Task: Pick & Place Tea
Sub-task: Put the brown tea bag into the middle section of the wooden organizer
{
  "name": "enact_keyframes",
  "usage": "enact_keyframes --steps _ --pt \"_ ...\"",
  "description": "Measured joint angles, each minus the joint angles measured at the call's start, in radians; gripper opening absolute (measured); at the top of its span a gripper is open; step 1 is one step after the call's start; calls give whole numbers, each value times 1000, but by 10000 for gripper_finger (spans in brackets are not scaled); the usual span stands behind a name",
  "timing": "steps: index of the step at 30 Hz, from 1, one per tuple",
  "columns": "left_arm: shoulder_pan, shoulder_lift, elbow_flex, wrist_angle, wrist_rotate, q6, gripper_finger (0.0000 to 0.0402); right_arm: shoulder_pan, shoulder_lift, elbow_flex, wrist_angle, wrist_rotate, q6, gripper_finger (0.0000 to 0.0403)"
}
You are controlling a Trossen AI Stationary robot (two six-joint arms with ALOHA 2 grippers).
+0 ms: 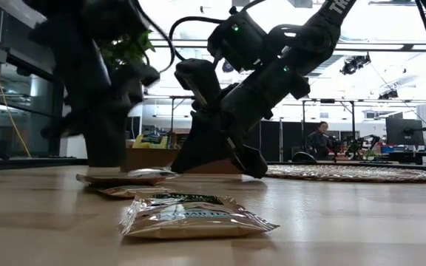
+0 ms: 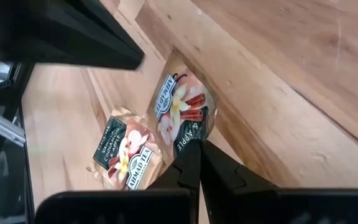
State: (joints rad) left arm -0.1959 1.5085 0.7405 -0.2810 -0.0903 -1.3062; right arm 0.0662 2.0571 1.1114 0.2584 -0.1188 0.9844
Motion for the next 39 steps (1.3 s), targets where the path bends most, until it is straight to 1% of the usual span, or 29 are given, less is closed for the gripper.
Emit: enact_keyframes --steps 5,8,12,16,19,22,27,31,33,37,39 --pt "0 -84 1 -97 -59 31 1 -1 -32 -2 -32 -31 -66 1" --pt "-14 -140 1 -168 -104 54 1 -9 -98 -2 -110 -34 -152 0" --pt "-39 -181 2 -196 -157 72 1 -34 -214 3 -238 -18 -283 0" --pt "-75 -197 4 -193 -195 71 1 -68 -306 79 -479 -21 -470 0" --pt "-106 -197 3 -191 -197 67 1 -105 -326 204 -721 -22 -643 0" --pt "-137 -197 0 -189 -210 42 1 -149 -310 360 -953 -18 -813 0" --pt "-194 -197 -51 -159 -251 -59 1 -225 -235 602 -1194 -9 -1023 0" --pt "-258 -198 -113 -67 -270 -144 1 -276 -160 763 -1301 8 -1129 0" --pt "-288 -198 -140 -17 -281 -181 1 -295 -120 828 -1328 9 -1175 0" --pt "-342 -198 -181 64 -343 -266 1 -320 -46 917 -1338 8 -1237 0" --pt "-369 -198 -192 72 -374 -305 1 -328 -8 950 -1338 9 -1270 0"
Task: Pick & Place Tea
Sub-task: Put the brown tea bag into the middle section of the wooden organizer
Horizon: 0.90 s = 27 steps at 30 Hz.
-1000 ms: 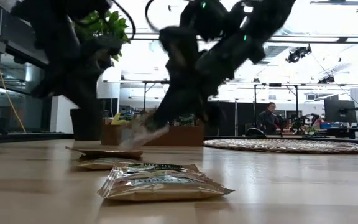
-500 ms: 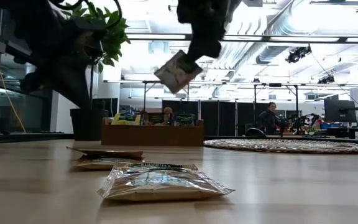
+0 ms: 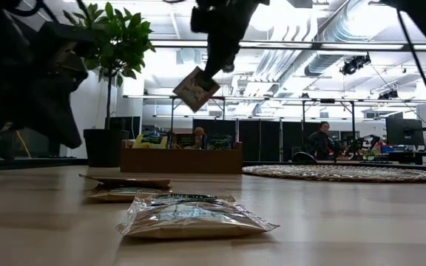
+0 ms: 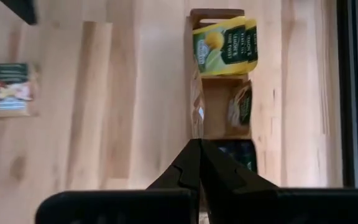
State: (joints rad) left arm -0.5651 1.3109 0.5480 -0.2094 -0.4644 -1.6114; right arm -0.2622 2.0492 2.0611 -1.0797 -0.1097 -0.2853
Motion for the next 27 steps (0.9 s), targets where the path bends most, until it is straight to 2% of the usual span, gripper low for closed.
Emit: enact_keyframes --steps 11,27 --pt "-79 0 -8 1 -32 -84 1 -37 187 87 7 51 -82 0" --pt "-77 0 -8 1 -35 -96 1 -54 204 85 53 75 -127 0"
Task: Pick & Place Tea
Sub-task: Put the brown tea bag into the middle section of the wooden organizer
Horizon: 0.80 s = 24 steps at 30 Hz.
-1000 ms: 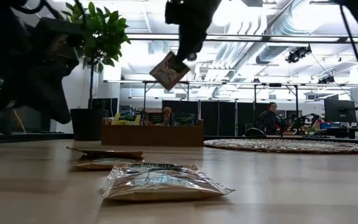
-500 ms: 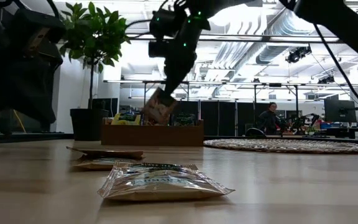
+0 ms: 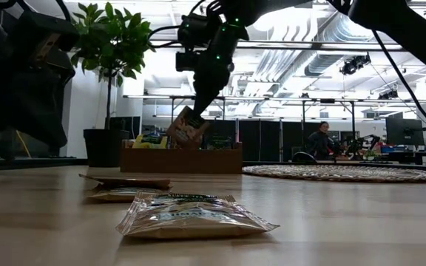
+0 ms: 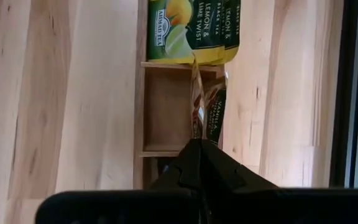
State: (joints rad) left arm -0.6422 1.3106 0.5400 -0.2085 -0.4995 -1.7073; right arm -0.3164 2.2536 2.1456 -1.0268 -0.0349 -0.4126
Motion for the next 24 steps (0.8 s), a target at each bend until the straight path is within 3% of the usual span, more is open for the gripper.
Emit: enact_keyframes --steps 24 --pt "0 0 0 -2 1 0 1 -18 9 -2 -16 2 -21 0"
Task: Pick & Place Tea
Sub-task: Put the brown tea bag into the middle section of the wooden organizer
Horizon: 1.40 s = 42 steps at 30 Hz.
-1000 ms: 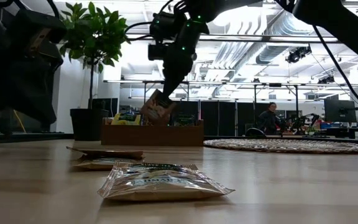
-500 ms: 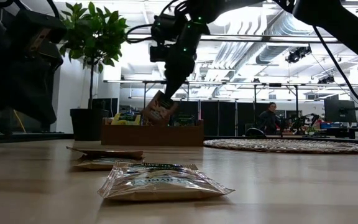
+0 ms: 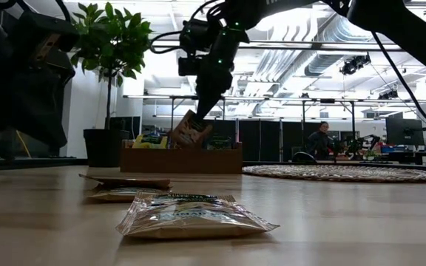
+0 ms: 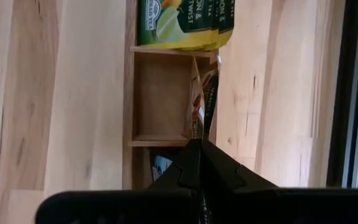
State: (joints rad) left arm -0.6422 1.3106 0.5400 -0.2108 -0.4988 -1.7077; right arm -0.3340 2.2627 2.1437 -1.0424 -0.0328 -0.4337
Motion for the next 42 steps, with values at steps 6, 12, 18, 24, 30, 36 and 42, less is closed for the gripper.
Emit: enact_keyframes --steps 6,12,18,24,30,36,42 --pt "0 0 0 0 19 -1 1 0 0 0 4 0 -12 0" --pt "0 0 0 0 19 -2 1 0 0 0 0 0 -13 0" --pt "0 0 0 0 18 -2 1 0 0 0 0 1 -13 23" --pt "0 0 0 0 18 -3 1 0 0 0 0 2 -12 80" --pt "0 0 0 0 18 -3 1 0 0 0 7 3 46 114" --pt "0 0 0 0 40 11 1 18 -25 1 -90 -28 86 121" --pt "0 17 1 37 42 37 1 42 -52 2 -217 -97 97 112"
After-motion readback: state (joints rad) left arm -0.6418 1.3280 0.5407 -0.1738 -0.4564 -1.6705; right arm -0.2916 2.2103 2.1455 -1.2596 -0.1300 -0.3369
